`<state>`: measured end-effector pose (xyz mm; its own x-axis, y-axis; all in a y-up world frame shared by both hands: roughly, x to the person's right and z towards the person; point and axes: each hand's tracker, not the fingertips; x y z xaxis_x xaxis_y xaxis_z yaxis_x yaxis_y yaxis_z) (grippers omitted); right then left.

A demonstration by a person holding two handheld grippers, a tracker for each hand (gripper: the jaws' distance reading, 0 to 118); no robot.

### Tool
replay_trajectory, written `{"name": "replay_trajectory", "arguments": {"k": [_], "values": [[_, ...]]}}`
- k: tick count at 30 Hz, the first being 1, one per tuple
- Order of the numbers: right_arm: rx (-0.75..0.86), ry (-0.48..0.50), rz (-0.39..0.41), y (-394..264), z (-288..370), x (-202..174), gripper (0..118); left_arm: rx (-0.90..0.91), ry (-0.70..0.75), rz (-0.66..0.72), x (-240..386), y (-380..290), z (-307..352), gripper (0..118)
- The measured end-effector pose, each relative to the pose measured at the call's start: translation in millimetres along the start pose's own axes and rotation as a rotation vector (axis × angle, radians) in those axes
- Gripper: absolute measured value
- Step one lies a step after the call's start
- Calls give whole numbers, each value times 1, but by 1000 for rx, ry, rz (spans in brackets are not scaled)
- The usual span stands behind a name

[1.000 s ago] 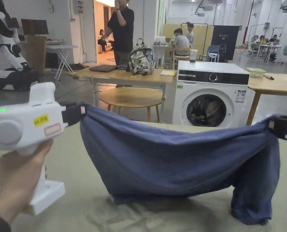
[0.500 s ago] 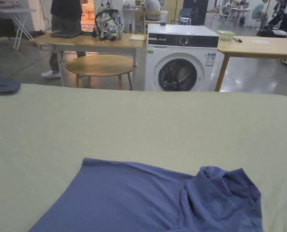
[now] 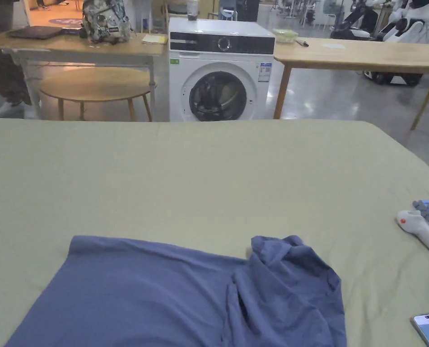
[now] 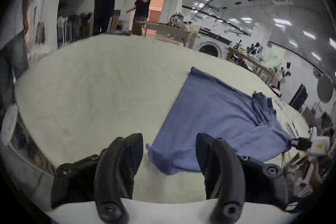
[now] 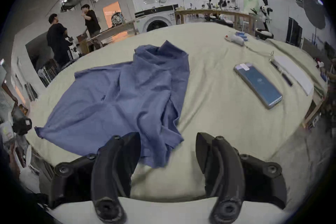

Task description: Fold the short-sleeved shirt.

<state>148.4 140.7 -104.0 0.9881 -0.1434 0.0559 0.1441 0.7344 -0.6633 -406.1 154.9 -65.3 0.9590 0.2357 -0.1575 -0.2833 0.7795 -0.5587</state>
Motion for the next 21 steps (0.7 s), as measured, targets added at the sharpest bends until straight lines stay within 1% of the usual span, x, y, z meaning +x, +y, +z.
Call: {"name": "replay_trajectory", "arguments": {"k": [3,6,7,8,9,10,11,12,15,16,17,20,21], "values": [[75,8,80,17,15,-8,66,84,-54,-38,12,16,8,60],[155,29,152,41,27,-23,66,181,-117,-68,39,42,18,60],[180,38,171,48,30,-29,64,221,-132,-72,47,51,21,60],[205,49,183,55,32,-34,58,247,-156,-75,54,58,23,59],[214,57,188,59,32,-37,46,266,-171,-73,59,61,24,52],[227,71,191,64,32,-41,18,293,-212,-69,61,65,25,31],[237,94,189,68,31,-44,3,329,-252,-75,65,66,27,10],[240,112,182,71,29,-46,0,342,-268,-71,69,66,28,0],[240,110,165,73,25,-50,0,326,-237,-44,73,65,29,0],[229,143,159,74,23,-49,0,324,-249,-43,71,66,30,0],[229,151,155,72,23,-49,0,283,-246,-36,70,65,31,0],[233,165,158,72,24,-51,0,284,-182,-54,57,63,38,0],[235,169,157,71,24,-51,0,278,-160,-51,52,63,39,5]]}}
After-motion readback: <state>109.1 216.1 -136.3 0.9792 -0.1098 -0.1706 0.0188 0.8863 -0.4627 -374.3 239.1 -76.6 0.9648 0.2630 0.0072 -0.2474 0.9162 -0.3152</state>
